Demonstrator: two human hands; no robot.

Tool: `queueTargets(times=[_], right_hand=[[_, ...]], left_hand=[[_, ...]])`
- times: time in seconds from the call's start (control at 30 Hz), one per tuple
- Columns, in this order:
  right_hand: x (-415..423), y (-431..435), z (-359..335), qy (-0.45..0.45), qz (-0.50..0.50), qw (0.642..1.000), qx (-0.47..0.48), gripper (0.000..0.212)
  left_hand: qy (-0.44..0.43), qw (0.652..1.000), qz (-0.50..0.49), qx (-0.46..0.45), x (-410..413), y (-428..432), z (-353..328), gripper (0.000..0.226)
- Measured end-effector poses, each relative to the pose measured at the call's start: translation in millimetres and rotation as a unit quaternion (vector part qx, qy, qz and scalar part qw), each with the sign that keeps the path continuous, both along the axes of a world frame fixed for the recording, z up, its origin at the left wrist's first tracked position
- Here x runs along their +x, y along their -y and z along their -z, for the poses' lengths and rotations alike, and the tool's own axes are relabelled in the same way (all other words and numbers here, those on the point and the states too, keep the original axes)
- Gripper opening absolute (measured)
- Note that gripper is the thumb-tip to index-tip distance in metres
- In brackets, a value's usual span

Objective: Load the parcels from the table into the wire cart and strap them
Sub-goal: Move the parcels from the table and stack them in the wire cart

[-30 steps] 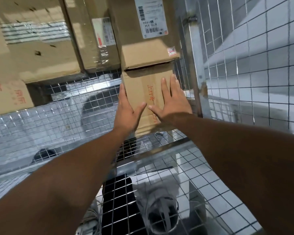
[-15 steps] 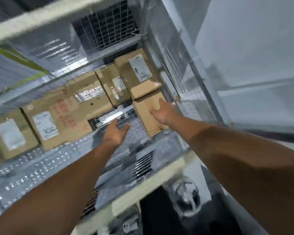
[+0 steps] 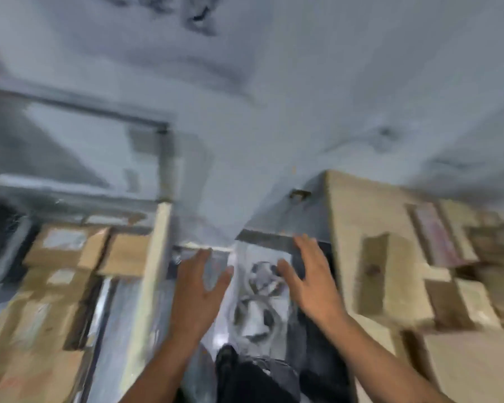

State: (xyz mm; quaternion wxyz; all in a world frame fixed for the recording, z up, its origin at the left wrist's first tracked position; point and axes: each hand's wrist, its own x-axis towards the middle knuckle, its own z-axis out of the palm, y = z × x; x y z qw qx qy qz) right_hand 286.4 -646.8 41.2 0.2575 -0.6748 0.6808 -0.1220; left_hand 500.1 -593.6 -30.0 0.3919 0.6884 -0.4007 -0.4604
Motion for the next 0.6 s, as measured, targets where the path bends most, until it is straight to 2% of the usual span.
queueTargets(times=[0.07,0.13,0.3,0.4,0.6], right_hand=[[-81.4,-21.1,-29.1,-0.03,0.082,0.996,-0.024,0.067],[-154.7,-46.0,-53.9,-0.045,0.163,0.984,-0.048,0.07],[-285.1,-120.2,-73.4,-0.01,0.346,0.936,-0.07,0.068],[-331.4,-156.2,-64.6,0.014,0.401,0.914,-0.055,0.072],[-369.7,-172.8,-49.5,0.019,0.394,0.913,-0.102,0.068]], left_hand=[[0.017,0.994,0.108,-0.018,-60.1,14.5,-18.2,0.083],[0.024,0.979,0.199,-0.04,-122.9,25.7,-35.1,0.082],[0.032,0.932,0.36,-0.032,-281.2,25.8,-51.0,0.079],[0.046,0.932,0.36,-0.015,-358.2,28.4,-44.0,0.079],[0.028,0.967,0.249,0.049,-431.7,59.3,-14.1,0.098]])
